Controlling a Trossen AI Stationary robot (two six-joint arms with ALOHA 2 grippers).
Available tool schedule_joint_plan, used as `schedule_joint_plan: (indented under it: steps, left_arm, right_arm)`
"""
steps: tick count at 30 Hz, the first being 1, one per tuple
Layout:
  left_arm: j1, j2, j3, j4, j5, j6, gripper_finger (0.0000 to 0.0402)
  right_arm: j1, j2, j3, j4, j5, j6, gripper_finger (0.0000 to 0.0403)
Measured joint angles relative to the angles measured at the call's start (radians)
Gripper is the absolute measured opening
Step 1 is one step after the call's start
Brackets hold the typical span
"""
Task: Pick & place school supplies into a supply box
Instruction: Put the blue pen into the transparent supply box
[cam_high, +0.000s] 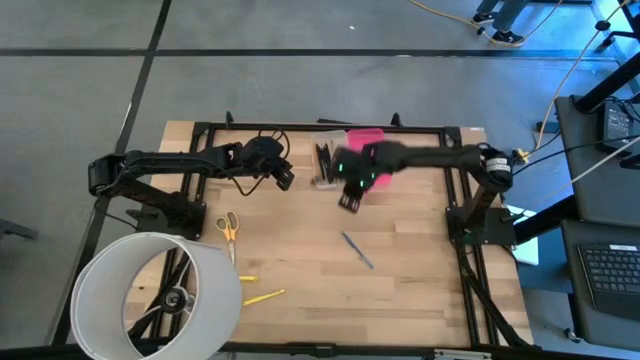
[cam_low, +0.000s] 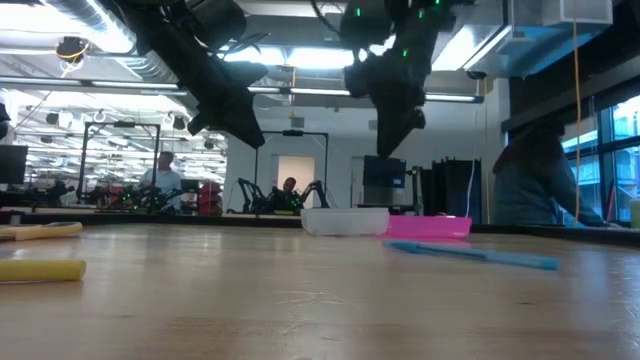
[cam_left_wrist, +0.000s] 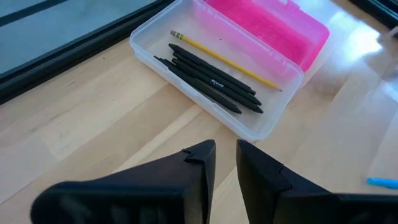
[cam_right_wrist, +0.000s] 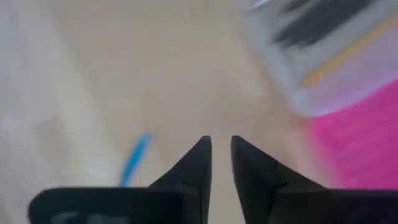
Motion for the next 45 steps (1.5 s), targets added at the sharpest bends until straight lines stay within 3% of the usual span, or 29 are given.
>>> schedule_joint_plan:
  steps: [5, 12, 20, 24, 32, 37, 45]
  left_arm:
    - [0.000, 0.000, 0.000, 0.000, 0.000, -0.064, 0.0056]
    - [0.000, 0.000, 0.000, 0.000, 0.000, -0.115, 0.0058]
    - [0.000, 0.000, 0.000, 0.000, 0.000, -0.120, 0.0059]
    - [0.000, 0.000, 0.000, 0.000, 0.000, -0.142, 0.0057]
    - [0.000, 0.000, 0.000, 0.000, 0.000, -0.142, 0.0058]
    - [0.000, 0.000, 0.000, 0.000, 0.000, -0.142, 0.0057]
    - [0.000, 0.000, 0.000, 0.000, 0.000, -0.142, 0.0058]
  right_arm:
    - [0.132, 0.002, -0.026, -0.001, 0.007, 0.140, 0.0065]
    - [0.224, 0.003, -0.102, 0.093, 0.051, 0.222, 0.0065]
    - [0.250, 0.003, -0.180, 0.135, 0.040, 0.260, 0.0065]
    - [0.250, 0.003, -0.228, 0.157, 0.075, 0.375, 0.0065]
    - [0.250, 0.003, -0.302, 0.273, 0.083, 0.340, 0.0068]
    - [0.250, 0.003, -0.318, 0.367, -0.003, 0.324, 0.0113]
    - [0.254, 0.005, -0.318, 0.404, 0.033, 0.284, 0.0193]
